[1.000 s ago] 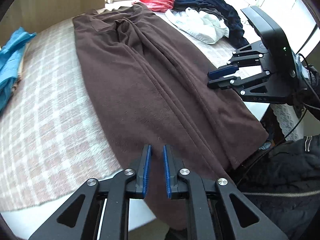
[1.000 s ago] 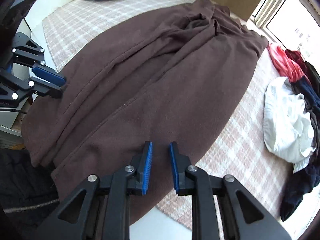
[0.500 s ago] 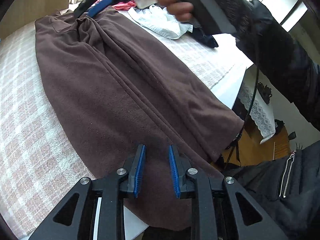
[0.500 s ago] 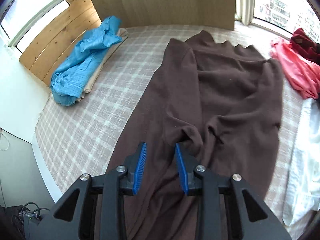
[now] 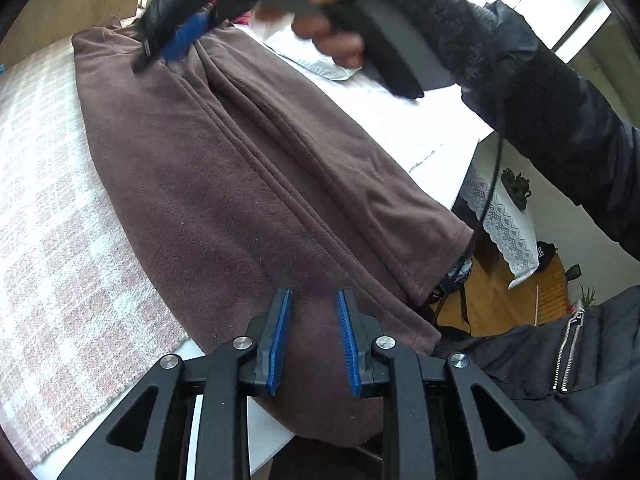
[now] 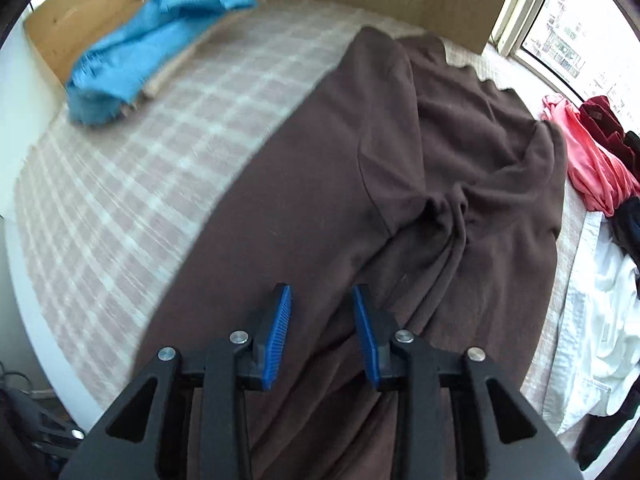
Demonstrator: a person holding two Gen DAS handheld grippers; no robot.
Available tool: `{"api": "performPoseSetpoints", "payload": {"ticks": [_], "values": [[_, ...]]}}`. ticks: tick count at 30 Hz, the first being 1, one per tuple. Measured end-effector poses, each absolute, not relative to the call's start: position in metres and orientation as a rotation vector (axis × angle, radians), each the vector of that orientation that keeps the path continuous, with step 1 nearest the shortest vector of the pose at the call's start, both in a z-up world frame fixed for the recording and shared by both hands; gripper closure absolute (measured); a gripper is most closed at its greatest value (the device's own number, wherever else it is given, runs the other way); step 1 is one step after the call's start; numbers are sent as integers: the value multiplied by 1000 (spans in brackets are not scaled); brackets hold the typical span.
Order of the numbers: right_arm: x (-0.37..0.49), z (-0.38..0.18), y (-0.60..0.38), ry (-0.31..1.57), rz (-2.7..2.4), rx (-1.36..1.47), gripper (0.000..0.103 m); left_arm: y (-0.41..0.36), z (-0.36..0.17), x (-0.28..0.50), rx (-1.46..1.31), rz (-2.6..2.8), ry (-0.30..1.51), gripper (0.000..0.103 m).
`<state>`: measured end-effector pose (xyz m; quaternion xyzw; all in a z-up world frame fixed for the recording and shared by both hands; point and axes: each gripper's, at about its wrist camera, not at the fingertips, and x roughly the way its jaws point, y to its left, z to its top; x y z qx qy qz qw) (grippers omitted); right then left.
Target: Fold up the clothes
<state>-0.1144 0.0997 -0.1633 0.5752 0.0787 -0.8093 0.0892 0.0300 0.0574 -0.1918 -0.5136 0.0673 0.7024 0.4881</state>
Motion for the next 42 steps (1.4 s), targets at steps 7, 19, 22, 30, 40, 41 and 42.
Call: {"api": "performPoseSetpoints", "payload": {"ticks": [7, 19, 22, 30, 40, 41, 42], "values": [[0, -108, 116, -38, -2471, 1545, 70, 19, -173, 51, -1260, 1848, 147, 81], [88, -132, 116, -83, -2372, 1522, 70, 54, -186, 99, -1261, 1926, 331, 75], [115, -114, 160, -243, -2495, 1525, 68, 30, -179, 105, -1333, 1962, 177, 75], [151, -141, 192, -359, -2544, 1589, 66, 16, -182, 102, -1472, 2146, 22, 74], [197, -147, 169, 50, -2510, 1542, 66, 107, -158, 122, -1260, 1981, 309, 73], [200, -150, 170, 47, -2509, 1550, 66, 121, -159, 127, -1227, 1952, 388, 73], [200, -154, 170, 33, -2505, 1557, 66, 133, -161, 130, -1198, 1928, 454, 73]]}}
